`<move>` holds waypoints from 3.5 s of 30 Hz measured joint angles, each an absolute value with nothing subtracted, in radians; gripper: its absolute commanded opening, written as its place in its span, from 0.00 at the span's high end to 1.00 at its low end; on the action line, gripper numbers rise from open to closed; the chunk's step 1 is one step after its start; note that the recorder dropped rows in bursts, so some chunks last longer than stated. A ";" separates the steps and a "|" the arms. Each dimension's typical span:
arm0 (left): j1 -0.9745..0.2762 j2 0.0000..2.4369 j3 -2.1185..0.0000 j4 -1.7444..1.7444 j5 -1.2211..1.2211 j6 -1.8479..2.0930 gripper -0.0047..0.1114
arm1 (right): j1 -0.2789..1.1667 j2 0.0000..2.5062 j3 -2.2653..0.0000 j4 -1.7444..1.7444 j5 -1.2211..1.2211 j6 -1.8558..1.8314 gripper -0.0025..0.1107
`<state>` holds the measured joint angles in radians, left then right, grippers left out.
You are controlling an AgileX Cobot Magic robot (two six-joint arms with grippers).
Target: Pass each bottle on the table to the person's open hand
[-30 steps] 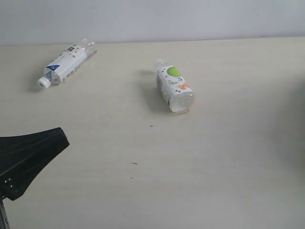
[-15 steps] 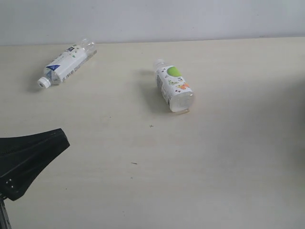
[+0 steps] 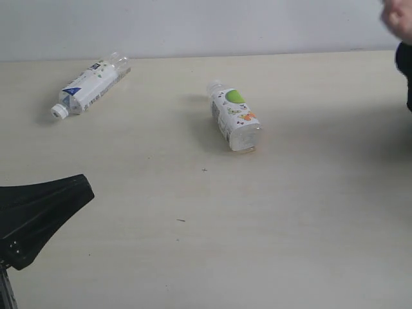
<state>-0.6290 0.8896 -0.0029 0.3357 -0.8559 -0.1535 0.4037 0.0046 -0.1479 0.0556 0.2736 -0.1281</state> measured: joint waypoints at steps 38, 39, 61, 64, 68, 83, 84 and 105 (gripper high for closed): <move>-0.170 1.590 -1.079 -1.260 0.031 1.396 0.96 | 0.404 0.005 -0.148 0.056 0.274 -0.128 0.98; -0.150 1.631 -1.110 -1.243 0.056 1.397 0.96 | 0.404 0.005 -0.148 0.056 0.274 -0.128 0.98; -0.053 1.961 -1.416 -1.747 0.182 1.831 0.96 | 0.404 0.005 -0.148 0.056 0.274 -0.128 0.98; -0.023 2.004 -1.474 -1.569 0.544 1.540 0.96 | 0.404 0.005 -0.148 0.056 0.274 -0.128 0.98; 0.001 2.091 -1.709 -1.013 0.889 1.011 0.96 | 0.404 0.005 -0.148 0.056 0.274 -0.128 0.98; -0.140 2.211 -1.994 0.064 0.796 0.219 0.40 | 0.404 0.005 -0.148 0.056 0.274 -0.128 0.98; -0.140 2.225 -2.005 0.079 0.790 0.207 0.40 | 0.404 0.005 -0.148 0.056 0.274 -0.128 0.98; -0.101 2.386 -2.020 0.122 0.710 0.083 0.20 | 0.404 0.005 -0.148 0.056 0.274 -0.128 0.98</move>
